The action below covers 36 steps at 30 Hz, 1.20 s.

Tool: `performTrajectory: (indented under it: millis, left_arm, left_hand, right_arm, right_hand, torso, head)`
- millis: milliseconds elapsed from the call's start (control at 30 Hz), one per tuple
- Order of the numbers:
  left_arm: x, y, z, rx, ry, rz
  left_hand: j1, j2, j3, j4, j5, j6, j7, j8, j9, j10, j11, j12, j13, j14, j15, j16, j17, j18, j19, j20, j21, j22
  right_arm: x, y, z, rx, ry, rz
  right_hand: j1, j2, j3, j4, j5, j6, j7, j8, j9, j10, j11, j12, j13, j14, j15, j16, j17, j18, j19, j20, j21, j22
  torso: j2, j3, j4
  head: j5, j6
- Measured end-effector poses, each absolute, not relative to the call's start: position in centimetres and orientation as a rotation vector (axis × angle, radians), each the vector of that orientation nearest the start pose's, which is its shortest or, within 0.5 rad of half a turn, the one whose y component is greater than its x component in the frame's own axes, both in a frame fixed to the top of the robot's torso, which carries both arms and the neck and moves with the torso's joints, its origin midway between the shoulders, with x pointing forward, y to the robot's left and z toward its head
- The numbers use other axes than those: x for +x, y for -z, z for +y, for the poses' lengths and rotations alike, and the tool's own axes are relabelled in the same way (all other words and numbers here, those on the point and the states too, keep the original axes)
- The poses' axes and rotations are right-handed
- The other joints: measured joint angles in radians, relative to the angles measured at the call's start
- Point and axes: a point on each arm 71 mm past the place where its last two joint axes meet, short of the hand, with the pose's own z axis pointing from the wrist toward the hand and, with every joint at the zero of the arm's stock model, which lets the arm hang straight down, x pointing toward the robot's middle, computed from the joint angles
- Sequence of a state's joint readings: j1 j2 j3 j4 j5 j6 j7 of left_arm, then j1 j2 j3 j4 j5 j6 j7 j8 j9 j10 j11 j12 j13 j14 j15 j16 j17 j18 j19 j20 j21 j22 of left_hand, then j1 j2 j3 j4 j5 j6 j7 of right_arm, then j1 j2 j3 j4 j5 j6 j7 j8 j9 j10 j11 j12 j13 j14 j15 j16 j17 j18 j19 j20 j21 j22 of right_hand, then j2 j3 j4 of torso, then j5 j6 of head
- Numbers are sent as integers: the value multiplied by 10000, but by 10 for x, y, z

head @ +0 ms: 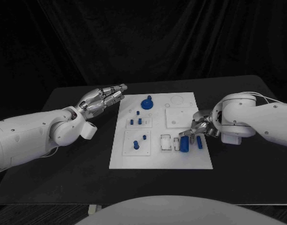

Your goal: Assemble the parts on the task board

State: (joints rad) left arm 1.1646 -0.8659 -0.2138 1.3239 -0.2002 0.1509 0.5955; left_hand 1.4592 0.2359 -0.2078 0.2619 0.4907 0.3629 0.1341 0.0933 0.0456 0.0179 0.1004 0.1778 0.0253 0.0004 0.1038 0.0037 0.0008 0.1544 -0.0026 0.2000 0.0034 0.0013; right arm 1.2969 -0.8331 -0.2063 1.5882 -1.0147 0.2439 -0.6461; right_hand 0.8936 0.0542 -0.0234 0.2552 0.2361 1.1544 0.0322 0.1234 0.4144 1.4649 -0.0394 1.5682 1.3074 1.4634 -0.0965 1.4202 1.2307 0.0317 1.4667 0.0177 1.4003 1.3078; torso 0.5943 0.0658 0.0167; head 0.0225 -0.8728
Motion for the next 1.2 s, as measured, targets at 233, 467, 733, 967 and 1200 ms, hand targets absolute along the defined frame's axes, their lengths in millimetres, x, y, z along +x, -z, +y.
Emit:
performTrajectory:
  millis: [233, 467, 733, 967, 1200]
  left_arm:
    - [473, 251, 259, -8323, 17407, 16626]
    - [473, 252, 258, -8333, 17406, 16672]
    - [473, 252, 258, -8348, 17423, 16761]
    - [473, 253, 257, -8369, 17435, 16850]
    - [473, 253, 257, -8392, 17460, 16946]
  left_hand:
    - [0, 0, 0, 0, 0, 0, 0, -2, 0, 0, 0, 0, 4, 0, 0, 0, 1, -1, 0, 0, 0, 1]
    - [0, 0, 0, 0, 0, 35, 35, 40, -1, 0, 0, -1, 8, 0, 0, 0, 2, -1, 0, 0, 0, 1]
    - [0, 0, 0, 0, 0, 35, 35, 39, -2, 0, 0, -1, 7, 0, -1, 0, 4, 1, 37, 37, 0, 2]
    - [40, 40, 29, -29, 0, 108, 35, 47, 8, -1, 72, -1, 6, 0, 0, 0, 7, 0, 37, 37, 0, 3]
    - [40, 40, 26, -31, 0, 233, 89, 128, 17, -1, 71, -2, 6, -1, 72, 0, 8, 0, 1, 73, 0, 3]
  right_arm:
    - [448, 248, -205, 564, -2272, 25421]
    - [449, 249, -202, 491, -2249, 25419]
    - [450, 250, -198, 463, -2266, 25429]
    - [452, 251, -195, 407, -2263, 25449]
    - [454, 253, -192, 202, -2164, 25553]
  right_hand:
    - [-56, -55, -55, 56, -202, -71, 71, -94, -65, 0, 0, 0, -1, 0, 0, -68, -178, 238, 0, 0, -1170, -1]
    - [-175, -174, -164, 165, -318, -125, 124, -132, -67, 0, 1, 0, -1, 0, 0, -108, -250, 237, 0, 0, -1229, -2]
    - [-214, -213, -235, 180, -318, -88, 88, -64, 167, 0, 0, 0, -1, 0, 0, -177, -393, 236, 0, 0, -1393, -3]
    - [12, -439, -246, 80, -76, -560, 86, 325, 912, 0, 1, 0, -1, 0, 0, -226, -524, 234, 0, 0, -1670, -3]
    - [123, -435, -246, -29, 72, -1739, 17, 2023, 3302, 0, 1, 0, -1, 36, -36, -299, -680, 232, 0, -72, -2012, -4]
  torso:
    - [-2, 0, 1]
    - [5, 1, 1]
    - [2, 2, 0]
    - [2, 2, 0]
    - [4, 1, 1]
  head:
    - [-2, 0]
    - [-31, 0]
    - [-22, 0]
    - [-28, 0]
    - [-29, 0]
